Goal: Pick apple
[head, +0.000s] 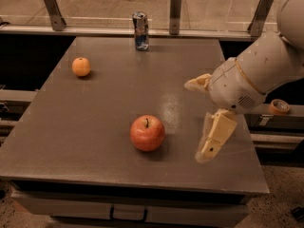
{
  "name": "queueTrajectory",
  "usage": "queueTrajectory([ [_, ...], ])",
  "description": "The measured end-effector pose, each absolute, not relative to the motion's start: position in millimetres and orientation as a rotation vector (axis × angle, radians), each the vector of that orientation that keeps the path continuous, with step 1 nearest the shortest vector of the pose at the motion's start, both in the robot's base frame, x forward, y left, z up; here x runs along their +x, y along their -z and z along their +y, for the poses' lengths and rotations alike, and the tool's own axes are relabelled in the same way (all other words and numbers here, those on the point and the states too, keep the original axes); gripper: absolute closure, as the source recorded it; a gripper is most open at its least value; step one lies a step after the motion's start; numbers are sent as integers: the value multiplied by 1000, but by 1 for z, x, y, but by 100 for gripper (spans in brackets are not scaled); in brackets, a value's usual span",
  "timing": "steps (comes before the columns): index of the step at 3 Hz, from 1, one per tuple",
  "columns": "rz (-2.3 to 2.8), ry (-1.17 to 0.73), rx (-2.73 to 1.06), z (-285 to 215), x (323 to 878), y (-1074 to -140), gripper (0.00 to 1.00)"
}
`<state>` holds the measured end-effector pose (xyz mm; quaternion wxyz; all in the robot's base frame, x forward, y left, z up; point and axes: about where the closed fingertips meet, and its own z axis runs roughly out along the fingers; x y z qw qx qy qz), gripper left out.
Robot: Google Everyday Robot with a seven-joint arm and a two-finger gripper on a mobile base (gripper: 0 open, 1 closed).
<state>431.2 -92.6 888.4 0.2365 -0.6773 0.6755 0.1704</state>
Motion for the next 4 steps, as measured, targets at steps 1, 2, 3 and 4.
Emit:
queueTrajectory([
  [1, 1775, -585, -1873, -58, 415, -869, 0],
  [2, 1734, -640, -1861, -35, 416, -856, 0],
  [3, 1706, -674, -1846, -15, 421, -849, 18],
  [4, 1715, -719, -1834, -3, 422, -844, 41],
])
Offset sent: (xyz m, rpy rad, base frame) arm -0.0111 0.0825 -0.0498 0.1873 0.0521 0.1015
